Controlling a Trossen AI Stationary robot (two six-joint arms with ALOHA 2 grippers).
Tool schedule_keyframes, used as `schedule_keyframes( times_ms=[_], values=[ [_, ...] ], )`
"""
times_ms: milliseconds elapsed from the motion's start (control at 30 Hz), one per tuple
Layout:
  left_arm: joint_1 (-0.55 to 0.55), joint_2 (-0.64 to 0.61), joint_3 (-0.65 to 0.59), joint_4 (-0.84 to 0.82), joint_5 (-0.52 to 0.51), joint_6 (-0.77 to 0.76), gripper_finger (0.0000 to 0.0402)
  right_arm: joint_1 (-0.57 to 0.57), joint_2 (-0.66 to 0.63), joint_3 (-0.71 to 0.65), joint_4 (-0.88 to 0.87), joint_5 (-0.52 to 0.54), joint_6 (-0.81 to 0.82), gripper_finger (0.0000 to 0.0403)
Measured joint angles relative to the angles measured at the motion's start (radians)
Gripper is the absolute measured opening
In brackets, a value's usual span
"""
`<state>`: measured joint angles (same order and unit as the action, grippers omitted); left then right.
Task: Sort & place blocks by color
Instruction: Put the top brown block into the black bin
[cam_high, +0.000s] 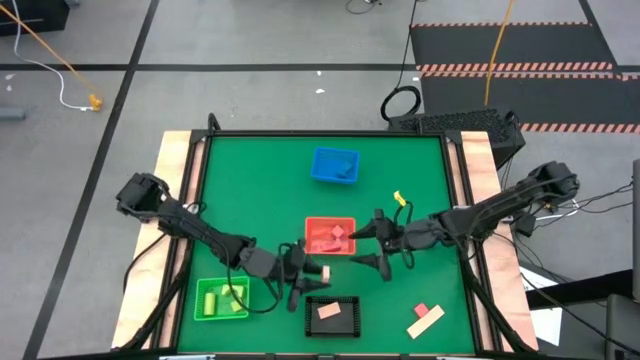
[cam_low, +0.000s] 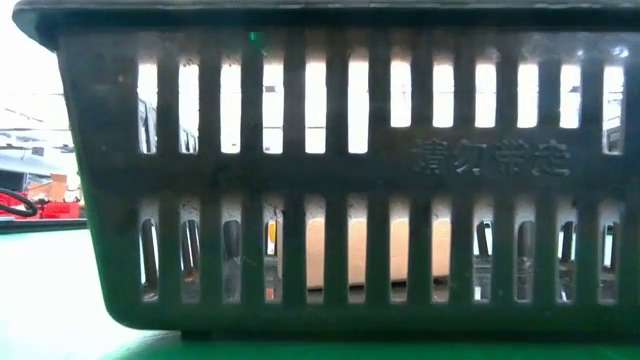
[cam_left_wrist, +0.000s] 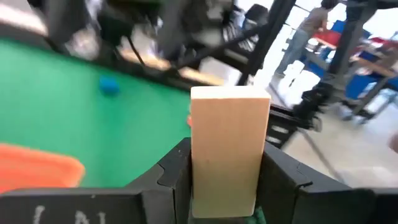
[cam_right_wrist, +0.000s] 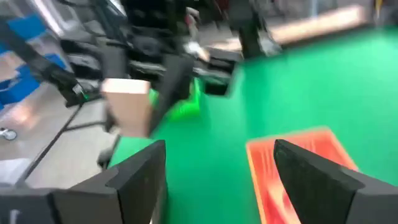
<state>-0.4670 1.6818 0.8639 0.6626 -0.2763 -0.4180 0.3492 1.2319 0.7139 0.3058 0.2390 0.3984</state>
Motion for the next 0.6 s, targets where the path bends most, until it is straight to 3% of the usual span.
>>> schedule_keyframes(
  times_ms=[167,367,467,600],
  values=[
    [-0.034,0.097,0.0,0.004,0.03,-0.219,0.0133,0.01,-0.02,0.0,-0.262,-0.002,0.24,0.0287],
    [-0.035,0.203,0.034,0.082,0.219,-0.407,0.0133,0.033,-0.021,0.0,-0.553,-0.007,0.469,0.0286],
    [-0.042,0.24,0.103,0.015,0.297,-0.437,0.0133,0.047,-0.021,0.0,-0.698,-0.008,0.564,0.0286],
    [-0.054,0.259,0.209,-0.208,0.322,-0.401,0.0133,0.063,-0.021,0.0,-0.87,-0.009,0.653,0.0286]
  ],
)
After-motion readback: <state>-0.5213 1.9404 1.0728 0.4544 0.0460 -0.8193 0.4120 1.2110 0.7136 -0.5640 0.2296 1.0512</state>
